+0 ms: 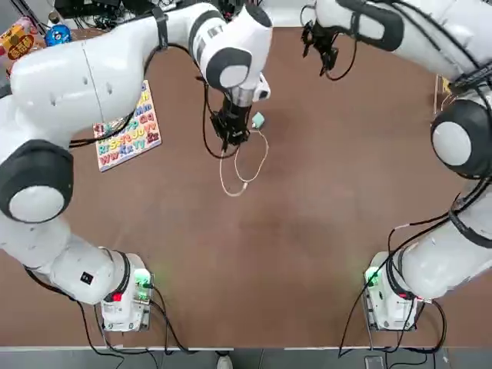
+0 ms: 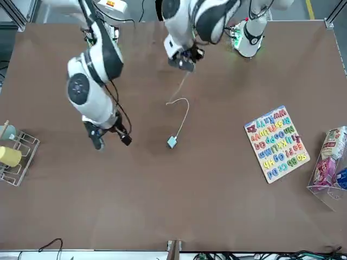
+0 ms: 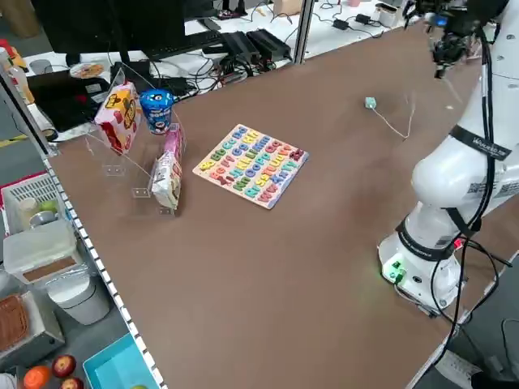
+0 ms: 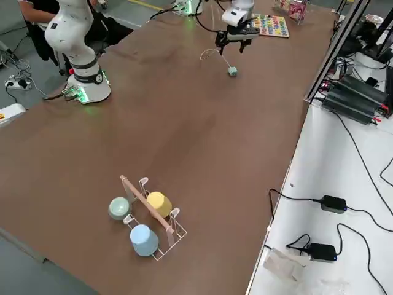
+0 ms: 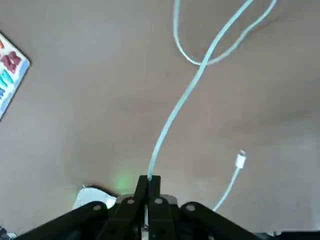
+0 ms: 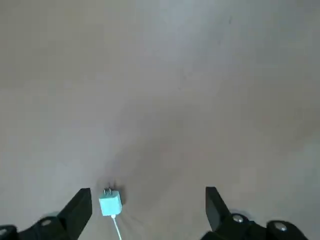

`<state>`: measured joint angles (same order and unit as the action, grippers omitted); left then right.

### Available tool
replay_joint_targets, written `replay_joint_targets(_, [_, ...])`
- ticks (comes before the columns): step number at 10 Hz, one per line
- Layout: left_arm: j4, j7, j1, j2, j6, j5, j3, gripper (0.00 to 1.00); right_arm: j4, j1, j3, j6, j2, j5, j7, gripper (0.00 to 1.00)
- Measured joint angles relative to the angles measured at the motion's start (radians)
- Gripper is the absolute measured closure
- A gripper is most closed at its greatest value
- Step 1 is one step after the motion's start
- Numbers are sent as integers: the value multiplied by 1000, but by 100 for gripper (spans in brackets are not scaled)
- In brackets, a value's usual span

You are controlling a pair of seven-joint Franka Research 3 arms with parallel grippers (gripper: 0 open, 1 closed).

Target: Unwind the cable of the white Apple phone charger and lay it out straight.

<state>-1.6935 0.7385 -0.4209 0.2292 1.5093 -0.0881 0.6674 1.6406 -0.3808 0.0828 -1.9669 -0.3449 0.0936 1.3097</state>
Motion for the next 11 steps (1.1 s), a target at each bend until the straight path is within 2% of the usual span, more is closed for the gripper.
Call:
replay_joint_targets(3, [-1, 95, -2, -79, -8, 42, 139, 96, 0, -56, -1, -21, -27, -3, -81, 0])
replay_joint_targets(5, [-1, 144, -2, -117, -15, 54, 222, 96, 1, -107, 0, -91, -70, -24, -120, 0])
replay_joint_targets(8, [-4, 243, -9, -124, -14, 95, 340, 96, 0, -199, -1, -193, -171, -57, -121, 0])
replay_joint_targets(11, [-6, 252, -11, -124, -10, 105, 426, 96, -34, -237, -2, -239, -264, -108, -123, 0])
